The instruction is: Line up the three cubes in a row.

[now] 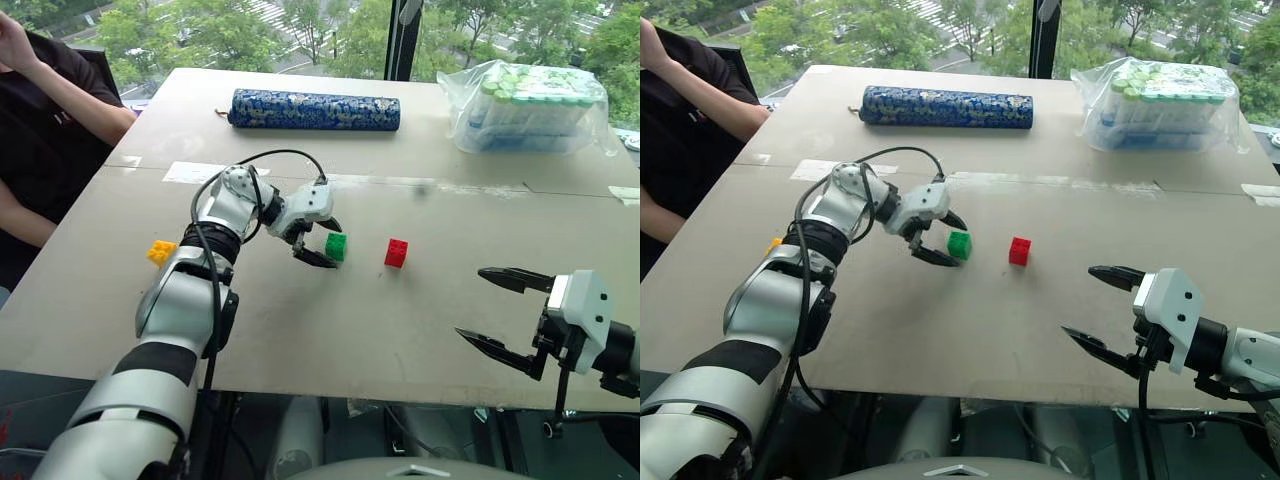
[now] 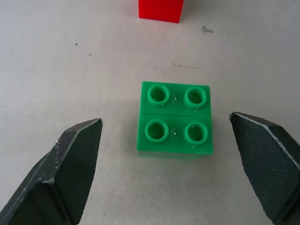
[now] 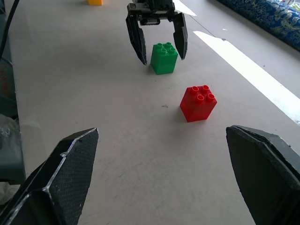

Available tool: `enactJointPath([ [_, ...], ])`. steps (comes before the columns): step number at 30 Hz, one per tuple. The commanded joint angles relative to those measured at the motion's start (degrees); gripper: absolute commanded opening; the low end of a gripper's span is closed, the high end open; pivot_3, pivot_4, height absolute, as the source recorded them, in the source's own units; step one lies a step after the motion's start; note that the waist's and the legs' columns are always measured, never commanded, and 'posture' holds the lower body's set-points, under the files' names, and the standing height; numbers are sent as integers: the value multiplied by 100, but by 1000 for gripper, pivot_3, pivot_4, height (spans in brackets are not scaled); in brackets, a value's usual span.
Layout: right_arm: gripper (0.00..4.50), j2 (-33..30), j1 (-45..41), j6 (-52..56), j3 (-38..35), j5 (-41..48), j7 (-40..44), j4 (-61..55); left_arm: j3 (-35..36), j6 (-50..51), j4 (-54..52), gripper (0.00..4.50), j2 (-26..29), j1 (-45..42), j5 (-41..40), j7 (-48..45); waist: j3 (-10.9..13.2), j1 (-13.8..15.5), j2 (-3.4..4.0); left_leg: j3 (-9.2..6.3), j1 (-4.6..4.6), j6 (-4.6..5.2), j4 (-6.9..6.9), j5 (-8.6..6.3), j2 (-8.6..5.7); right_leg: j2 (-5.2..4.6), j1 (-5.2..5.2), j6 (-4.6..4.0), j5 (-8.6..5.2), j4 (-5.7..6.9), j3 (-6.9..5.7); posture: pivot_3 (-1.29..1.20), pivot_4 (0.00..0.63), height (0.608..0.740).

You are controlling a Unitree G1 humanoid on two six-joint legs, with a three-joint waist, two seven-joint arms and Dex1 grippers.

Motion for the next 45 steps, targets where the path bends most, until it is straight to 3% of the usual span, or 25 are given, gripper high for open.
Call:
enactJointPath([
  [1,4500,-42,-231,-93,66,154,-1,-115,345,1116,-1526,4472,733,594,-779,-99,0,-68,3,0,1,0,0,0,1,0,0,0,0,1,1,0,150,740],
  [4,4500,-39,-543,-141,310,213,124,81,1229,3129,-3723,4472,1548,1733,-1698,88,-1,-172,6,-3,7,-2,-4,1,9,4,-1,-1,0,2,13,0,150,740],
  [7,4500,-15,-926,-234,634,189,260,380,2393,4559,-5181,4472,2120,2827,-2225,957,1,-184,6,-28,5,-2,0,1,19,2,0,-2,-1,3,3,0,150,740],
  [11,4500,71,-1502,-348,1055,191,455,793,3942,5541,-6145,4472,2278,4135,-1971,2597,4,-83,10,-52,30,-1,4,0,6,-11,32,-2,-2,-1,-17,0,150,740],
  [16,4500,116,-1944,-469,1404,206,690,1045,4752,6646,-6610,4472,2362,5062,-2021,3632,8,31,4,-66,77,-1,0,-1,0,-15,88,-3,-5,-7,-35,0,150,740],
  [22,4500,203,-2194,-485,1522,405,798,1067,4666,7004,-6640,4472,2178,5204,-2084,4445,7,88,1,-68,78,-2,0,-1,-2,-17,89,-5,-4,-6,-44,0,150,740],
  [29,4500,155,-2099,-399,1487,403,665,862,3988,6280,-5704,4472,2148,4841,-1929,4901,7,58,1,-71,78,-2,-5,-1,-2,-15,87,-6,-3,-5,-36,0,150,740],
  [32,4500,136,-2012,-344,1413,439,538,719,3742,5789,-5121,3731,2193,4694,-1922,4813,7,43,1,-69,78,-2,-8,-1,-2,-16,85,-6,-3,-6,-32,0,150,740],
  [37,4500,79,-1854,-296,1312,484,399,557,3441,4870,-4506,1321,2288,4612,-1906,4480,7,47,0,-66,78,-2,-10,-1,-2,-16,83,-6,-3,-6,-30,0,150,740],
  [42,4500,40,-1678,-246,1206,536,255,397,3281,3951,-4500,1285,2352,4426,-2349,3339,7,75,-2,-59,76,-2,-9,-1,-2,-19,84,-6,-3,-7,-34,0,150,740],
  [45,4500,30,-1622,-225,1177,563,220,364,2683,3276,-4293,1285,2499,4010,-2379,2090,5,101,-4,-42,74,-2,-8,-1,-3,-18,85,-7,-4,-8,-40,0,150,740],
])
